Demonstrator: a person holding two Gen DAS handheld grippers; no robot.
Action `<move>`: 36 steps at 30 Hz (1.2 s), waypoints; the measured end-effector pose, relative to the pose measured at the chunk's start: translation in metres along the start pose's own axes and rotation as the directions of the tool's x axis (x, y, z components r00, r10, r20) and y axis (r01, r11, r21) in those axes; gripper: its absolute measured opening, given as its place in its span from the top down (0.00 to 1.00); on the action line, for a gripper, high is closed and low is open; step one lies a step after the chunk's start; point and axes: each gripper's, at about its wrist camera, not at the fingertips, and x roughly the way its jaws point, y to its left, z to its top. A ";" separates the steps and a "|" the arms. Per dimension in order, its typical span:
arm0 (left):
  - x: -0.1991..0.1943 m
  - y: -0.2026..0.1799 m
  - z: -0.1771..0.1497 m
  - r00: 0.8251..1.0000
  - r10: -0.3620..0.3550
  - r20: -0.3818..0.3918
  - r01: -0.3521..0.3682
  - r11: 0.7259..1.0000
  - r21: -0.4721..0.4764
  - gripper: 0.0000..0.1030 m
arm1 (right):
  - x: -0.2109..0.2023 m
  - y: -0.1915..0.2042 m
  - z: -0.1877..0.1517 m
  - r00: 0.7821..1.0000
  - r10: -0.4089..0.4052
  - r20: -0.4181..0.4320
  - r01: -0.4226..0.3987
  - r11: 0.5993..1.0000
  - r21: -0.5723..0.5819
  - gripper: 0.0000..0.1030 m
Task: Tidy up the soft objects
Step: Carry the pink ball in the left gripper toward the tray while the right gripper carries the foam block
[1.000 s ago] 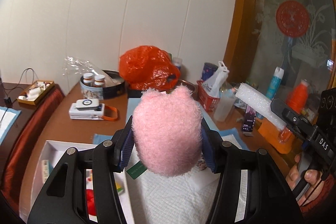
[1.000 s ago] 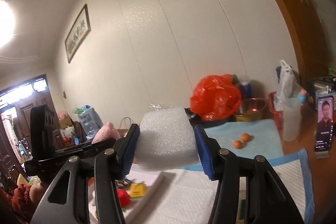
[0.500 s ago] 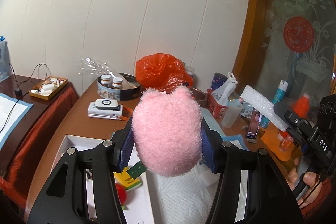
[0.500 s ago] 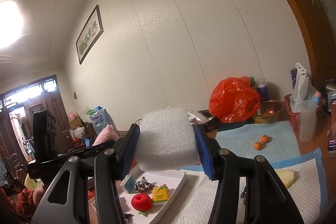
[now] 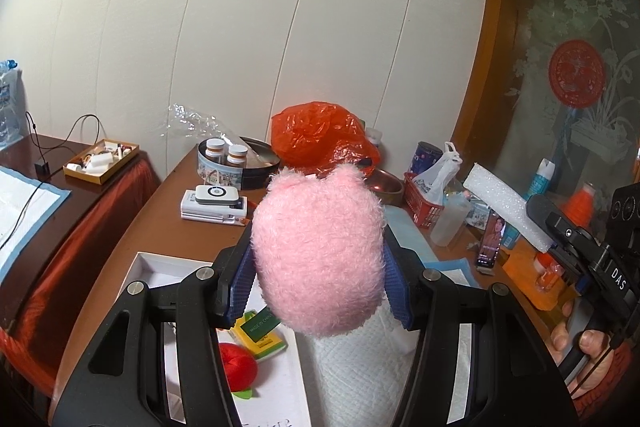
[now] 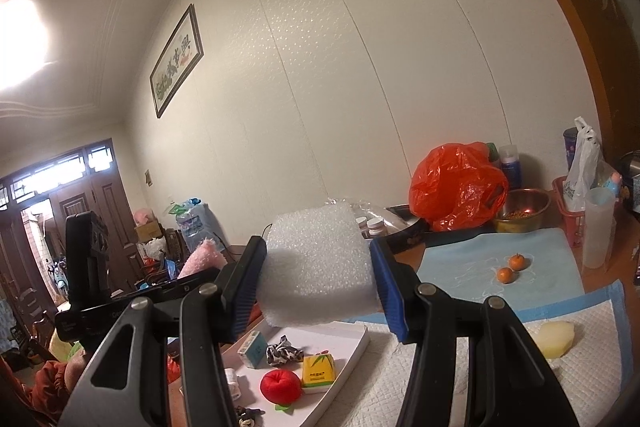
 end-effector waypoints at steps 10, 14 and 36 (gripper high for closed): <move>-0.001 0.012 -0.001 1.000 0.007 -0.005 -0.007 1.000 -0.016 0.46 | 0.010 0.007 -0.002 1.000 0.008 -0.015 -0.008 1.000 -0.001 0.48; -0.003 0.019 -0.001 1.000 0.015 -0.006 -0.015 1.000 -0.023 0.46 | 0.015 0.012 -0.004 1.000 0.013 -0.022 -0.013 1.000 -0.001 0.48; -0.005 0.103 -0.025 0.983 0.146 -0.114 -0.155 0.985 -0.073 0.45 | 0.072 0.046 -0.032 0.990 0.067 -0.125 -0.066 0.998 0.017 0.48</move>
